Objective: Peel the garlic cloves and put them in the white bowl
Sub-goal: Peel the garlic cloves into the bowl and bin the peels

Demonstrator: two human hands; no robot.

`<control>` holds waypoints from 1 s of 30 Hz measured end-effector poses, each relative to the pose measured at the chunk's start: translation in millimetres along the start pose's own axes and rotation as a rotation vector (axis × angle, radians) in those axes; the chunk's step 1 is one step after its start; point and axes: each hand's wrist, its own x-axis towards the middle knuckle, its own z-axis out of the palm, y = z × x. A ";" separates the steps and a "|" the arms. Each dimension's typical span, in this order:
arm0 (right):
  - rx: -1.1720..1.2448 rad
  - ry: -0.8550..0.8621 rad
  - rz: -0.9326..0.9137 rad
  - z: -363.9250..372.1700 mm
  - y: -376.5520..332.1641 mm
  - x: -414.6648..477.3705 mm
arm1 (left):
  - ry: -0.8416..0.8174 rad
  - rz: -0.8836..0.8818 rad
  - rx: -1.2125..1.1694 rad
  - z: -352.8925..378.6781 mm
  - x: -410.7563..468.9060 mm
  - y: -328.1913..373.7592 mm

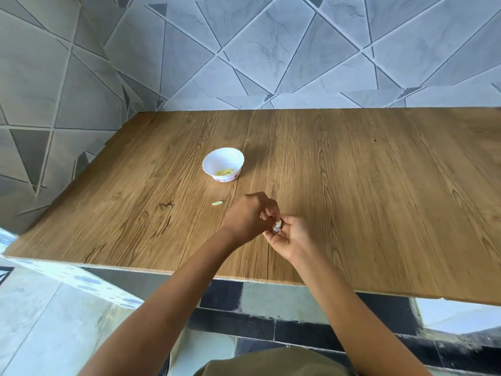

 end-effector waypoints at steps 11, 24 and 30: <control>0.067 -0.070 0.021 1.9 0.0 5.1 | 0.114 -0.135 -0.272 -11.7 -8.9 -17.7; -0.198 -0.198 0.268 30.8 51.3 26.4 | 0.532 -0.687 -0.329 -19.1 -130.6 -76.7; -0.397 -0.296 0.479 63.8 128.4 30.6 | 0.648 -0.943 -0.263 -32.0 -223.8 -98.4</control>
